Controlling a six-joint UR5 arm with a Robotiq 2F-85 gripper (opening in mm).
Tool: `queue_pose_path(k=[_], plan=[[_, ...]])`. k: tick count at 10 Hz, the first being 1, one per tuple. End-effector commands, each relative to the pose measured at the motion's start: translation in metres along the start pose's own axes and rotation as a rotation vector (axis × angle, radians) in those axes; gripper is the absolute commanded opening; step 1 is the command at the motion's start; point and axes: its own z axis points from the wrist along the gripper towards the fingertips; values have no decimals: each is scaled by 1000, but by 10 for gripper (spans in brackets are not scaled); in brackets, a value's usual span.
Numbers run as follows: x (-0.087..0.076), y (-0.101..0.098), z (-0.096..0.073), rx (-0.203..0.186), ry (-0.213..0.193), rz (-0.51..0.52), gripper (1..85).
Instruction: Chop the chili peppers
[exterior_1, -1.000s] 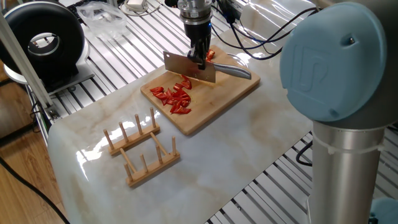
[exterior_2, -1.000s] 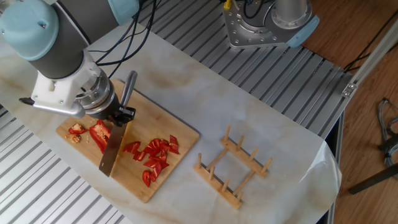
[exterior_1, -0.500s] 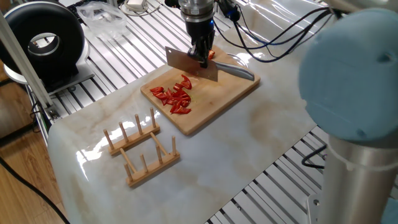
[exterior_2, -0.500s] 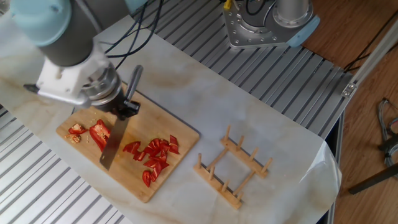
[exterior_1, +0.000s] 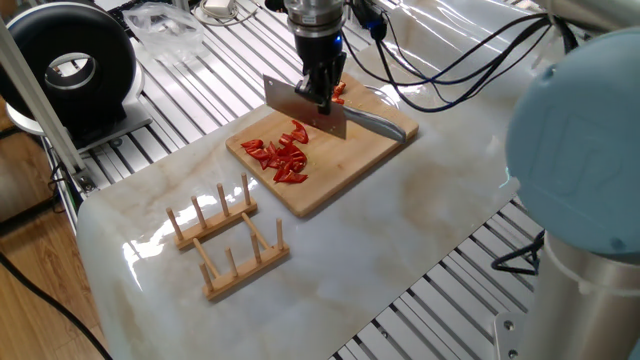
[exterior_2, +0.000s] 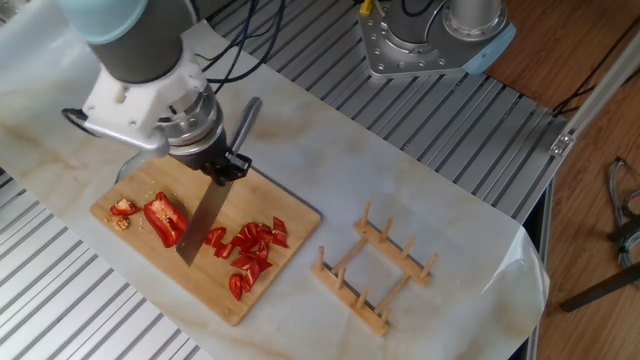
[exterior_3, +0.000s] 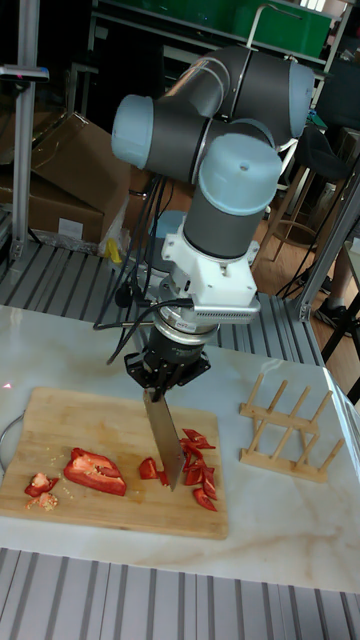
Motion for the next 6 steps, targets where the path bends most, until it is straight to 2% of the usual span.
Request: queue_pose_path(k=[1,3,4,6], plan=[[-8,-7,3,7,-12,13,13],[-13,-21,10,22,-12,6,13],[-16,-26,15,17,-11,0,13],[-19,-30,31,-11,26,22,13]])
